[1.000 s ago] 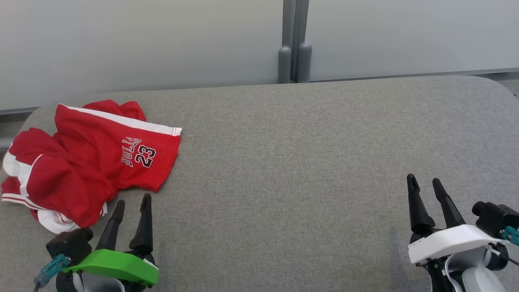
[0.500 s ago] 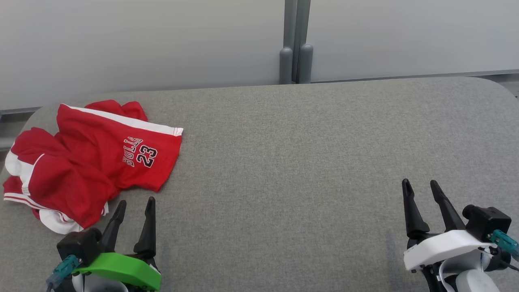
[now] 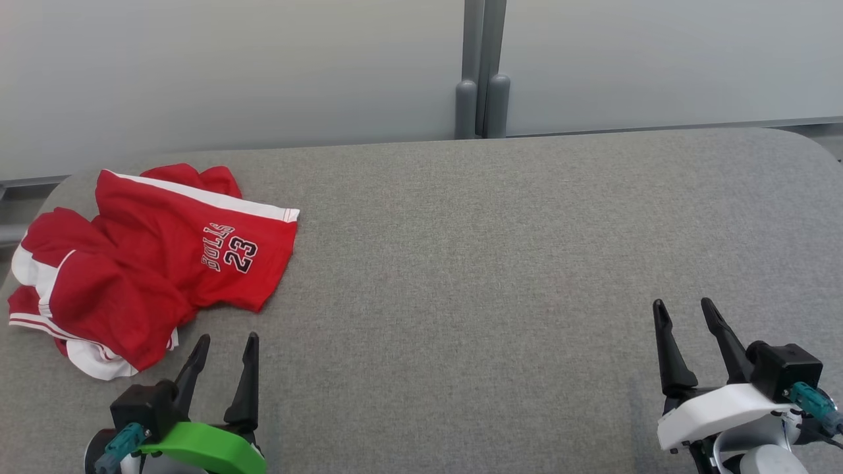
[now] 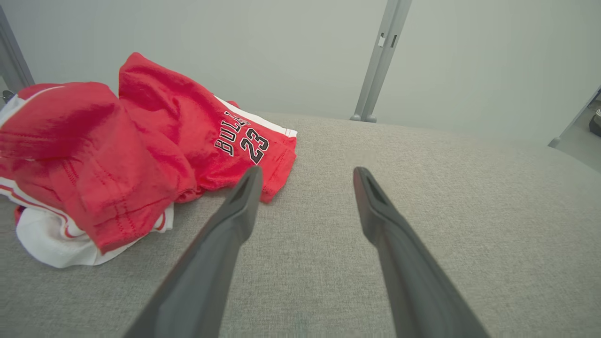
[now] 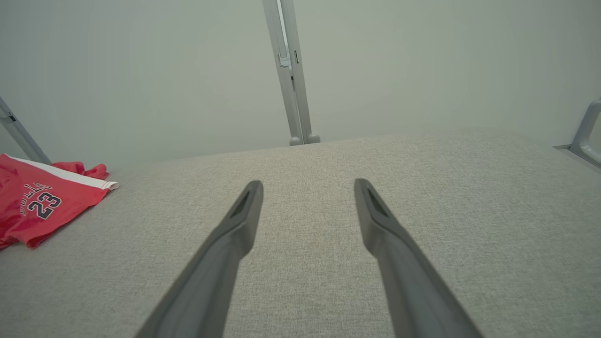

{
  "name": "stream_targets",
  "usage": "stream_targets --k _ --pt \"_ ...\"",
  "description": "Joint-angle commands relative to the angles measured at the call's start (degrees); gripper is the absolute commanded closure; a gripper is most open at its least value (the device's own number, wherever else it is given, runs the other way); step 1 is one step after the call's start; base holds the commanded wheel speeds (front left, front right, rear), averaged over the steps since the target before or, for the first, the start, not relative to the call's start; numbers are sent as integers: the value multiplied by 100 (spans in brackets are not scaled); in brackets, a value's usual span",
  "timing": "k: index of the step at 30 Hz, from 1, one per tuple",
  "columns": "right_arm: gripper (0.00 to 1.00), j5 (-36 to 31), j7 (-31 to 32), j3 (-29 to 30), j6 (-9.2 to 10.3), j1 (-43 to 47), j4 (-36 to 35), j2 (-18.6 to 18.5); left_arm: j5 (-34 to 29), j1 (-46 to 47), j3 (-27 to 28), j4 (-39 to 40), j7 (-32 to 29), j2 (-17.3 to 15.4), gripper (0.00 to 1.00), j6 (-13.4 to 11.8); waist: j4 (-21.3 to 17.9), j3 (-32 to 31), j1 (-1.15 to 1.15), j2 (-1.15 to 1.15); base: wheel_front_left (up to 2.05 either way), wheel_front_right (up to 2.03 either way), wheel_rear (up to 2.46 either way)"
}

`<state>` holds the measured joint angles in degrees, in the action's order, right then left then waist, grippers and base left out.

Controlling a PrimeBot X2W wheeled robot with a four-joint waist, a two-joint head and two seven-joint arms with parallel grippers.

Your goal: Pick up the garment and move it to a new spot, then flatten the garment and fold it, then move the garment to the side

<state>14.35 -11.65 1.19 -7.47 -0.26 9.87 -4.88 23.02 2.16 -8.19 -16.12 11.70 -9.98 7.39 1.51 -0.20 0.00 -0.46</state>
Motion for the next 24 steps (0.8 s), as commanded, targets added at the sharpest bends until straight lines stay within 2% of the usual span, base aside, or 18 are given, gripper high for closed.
stream_targets --k 1,17,24 --pt "0 -142 -57 4 -3 47 -16 -52 -150 -45 -11 -12 57 -63 0 13 3 -7 0 36 0 0 0" --pt "0 -719 -248 -5 -3 169 53 -99 -589 -77 32 -307 247 -20 0 15 21 -45 0 42 0 0 0" --pt "0 -946 -325 5 -3 216 31 -80 -533 -73 135 -431 314 26 0 16 31 -53 0 44 0 0 0"
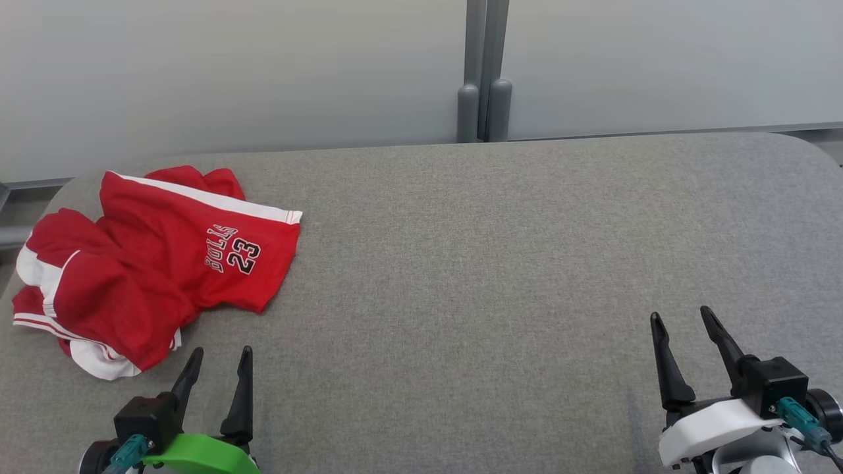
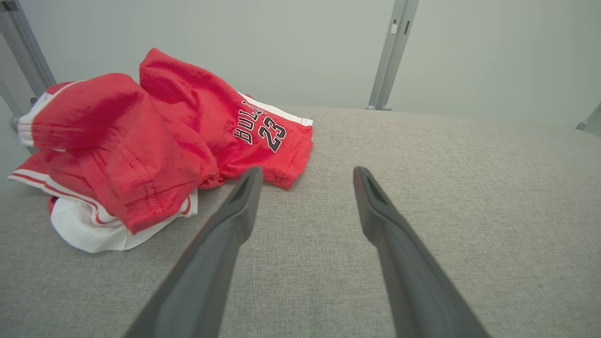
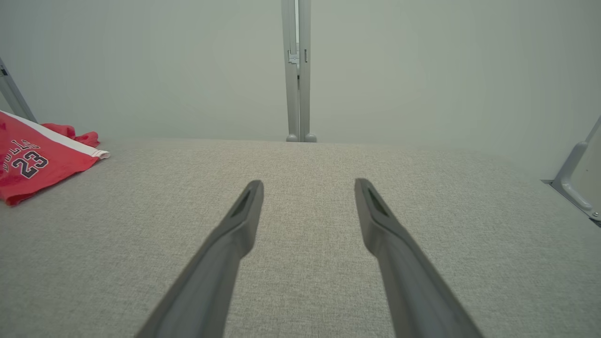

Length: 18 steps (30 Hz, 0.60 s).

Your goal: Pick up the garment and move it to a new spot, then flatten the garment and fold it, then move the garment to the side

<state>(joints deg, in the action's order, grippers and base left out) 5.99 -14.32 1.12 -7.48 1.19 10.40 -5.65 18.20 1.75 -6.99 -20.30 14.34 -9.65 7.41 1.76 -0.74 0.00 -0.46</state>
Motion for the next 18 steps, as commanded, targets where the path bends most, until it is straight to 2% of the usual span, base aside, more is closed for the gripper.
stream_targets --k 1,18 --pt "0 -152 -64 18 -2 79 -21 -1 -50 -22 20 -35 59 -3 0 14 9 -2 0 45 0 0 0" --pt "0 -205 -93 51 -2 160 -48 31 -99 -31 -8 -50 83 -33 0 14 27 -24 0 46 0 0 0"
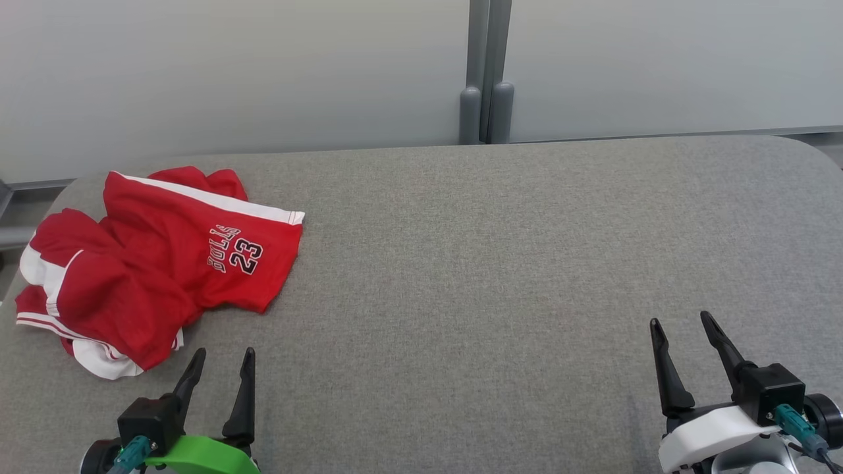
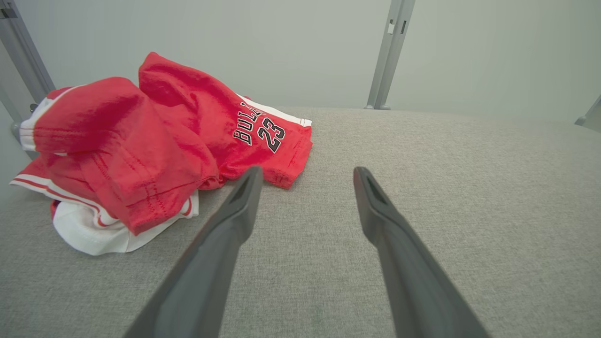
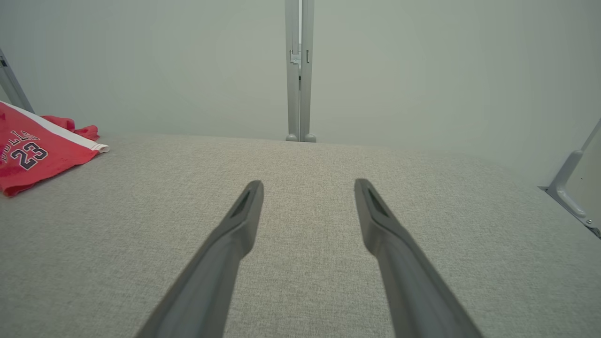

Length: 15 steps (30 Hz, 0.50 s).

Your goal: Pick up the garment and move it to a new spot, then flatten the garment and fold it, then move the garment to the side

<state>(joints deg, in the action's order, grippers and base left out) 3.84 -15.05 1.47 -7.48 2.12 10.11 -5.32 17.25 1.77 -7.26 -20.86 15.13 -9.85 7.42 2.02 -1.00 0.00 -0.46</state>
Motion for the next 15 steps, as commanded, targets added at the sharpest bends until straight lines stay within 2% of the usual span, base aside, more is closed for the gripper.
stream_targets --k 1,9,15 --pt "0 10 -20 17 -2 61 -17 0 -11 -33 11 5 3 -9 0 13 2 4 0 46 0 0 0" --pt "0 -2 -20 -5 -2 22 -45 -37 -30 41 -24 7 3 6 0 13 135 -8 0 46 0 0 0" --pt "0 11 -19 -96 -2 -86 -43 -66 -41 43 21 -37 3 44 0 7 622 -60 0 46 0 0 0"
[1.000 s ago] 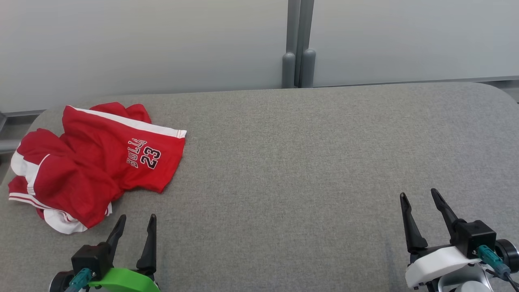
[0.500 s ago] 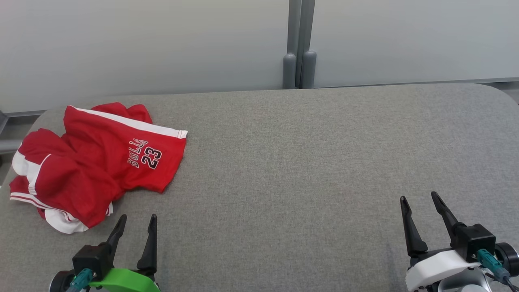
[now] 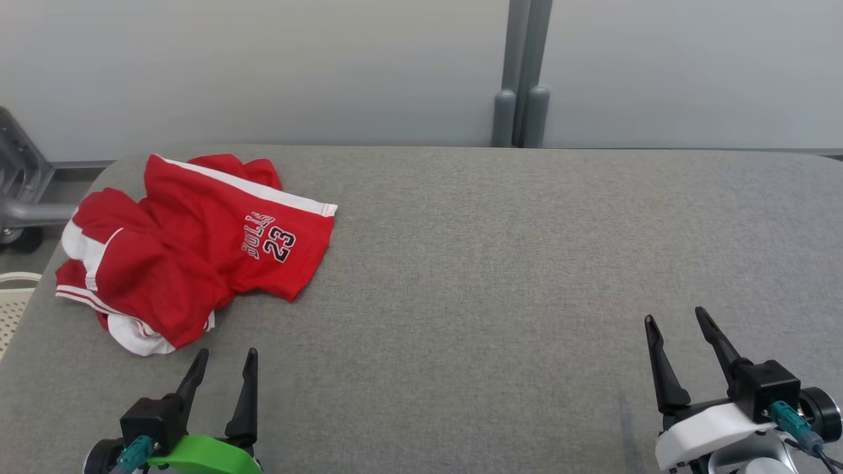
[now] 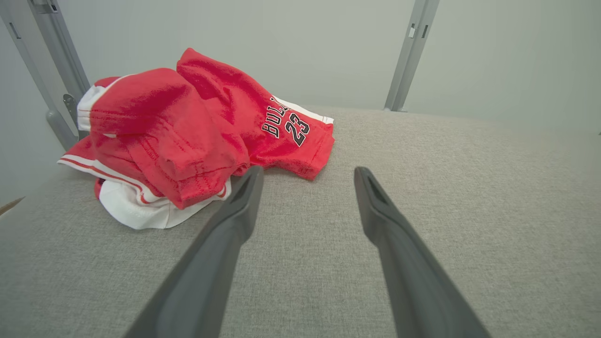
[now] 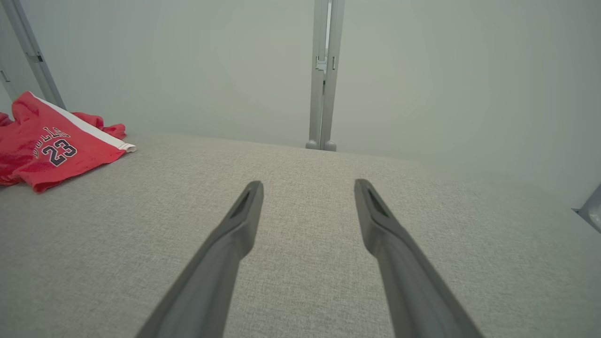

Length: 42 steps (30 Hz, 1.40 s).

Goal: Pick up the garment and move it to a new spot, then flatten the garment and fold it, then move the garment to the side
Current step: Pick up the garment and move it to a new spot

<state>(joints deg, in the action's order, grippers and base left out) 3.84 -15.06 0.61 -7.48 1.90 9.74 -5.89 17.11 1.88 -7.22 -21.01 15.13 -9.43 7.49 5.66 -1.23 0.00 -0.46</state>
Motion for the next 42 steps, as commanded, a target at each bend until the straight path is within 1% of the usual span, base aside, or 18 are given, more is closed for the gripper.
stream_targets --k 1,9,12,13,15,19,25,29,31,33,35,36,37,38,40,42 --pt "0 12 -18 -47 -2 -93 -2 -16 -32 33 26 -40 3 13 0 1 387 -47 0 46 0 0 0" --pt "0 75 -18 -313 -1 -206 138 8 -109 -73 22 -133 3 15 0 1 1664 -210 0 46 0 0 0" --pt "0 105 -18 -451 -1 -248 196 42 -142 -137 36 -137 3 -24 0 0 2059 -264 0 46 0 0 0" --pt "0 105 -18 -451 -1 -248 196 42 -142 -137 36 -137 3 -24 0 0 2059 -264 0 46 0 0 0" --pt "0 112 -18 -644 -1 -377 234 65 -127 -175 176 -89 3 -36 0 0 2147 -216 0 46 0 0 0" --pt "0 185 -18 -904 -1 -602 327 84 -168 -237 359 -13 3 22 0 1 2196 -161 0 46 0 0 0" --pt "0 228 -18 -1008 -1 -688 342 100 -197 -137 344 -19 3 95 0 1 2210 -133 0 46 0 0 0" --pt "0 222 -18 -934 -1 -537 252 86 177 134 169 -144 3 234 0 1 2223 -104 0 46 0 0 0" --pt "0 187 -18 -922 -1 -547 168 55 448 461 33 -250 -46 268 0 1 2192 44 0 46 0 0 0" --pt "0 133 -18 -943 -1 -631 121 -13 720 877 -114 -380 -359 335 0 1 2120 248 0 46 0 0 0" --pt "0 101 -18 -979 -1 -739 73 -82 934 1407 -215 -486 -833 412 0 1 2041 475 0 46 0 0 0" --pt "0 84 -18 -1008 -1 -784 59 -114 1048 1675 -291 -534 -1127 435 0 1 1990 594 0 46 0 0 0" --pt "0 57 -18 -1028 -1 -904 30 -192 1070 2277 -448 -613 -1719 428 0 1 1898 840 0 46 0 0 0" --pt "0 34 -18 -1062 -1 -960 16 -213 1167 2536 -476 -672 -2043 421 0 1 1843 965 0 46 0 0 0" --pt "0 16 -18 -1104 -1 -1059 -3 -253 1248 3076 -548 -829 -2614 365 0 -1 1738 1193 0 46 0 0 0" --pt "0 -12 -18 -1125 -1 -1176 -13 -312 1384 3589 -491 -1056 -3047 350 0 -38 1624 1406 0 46 0 0 0"
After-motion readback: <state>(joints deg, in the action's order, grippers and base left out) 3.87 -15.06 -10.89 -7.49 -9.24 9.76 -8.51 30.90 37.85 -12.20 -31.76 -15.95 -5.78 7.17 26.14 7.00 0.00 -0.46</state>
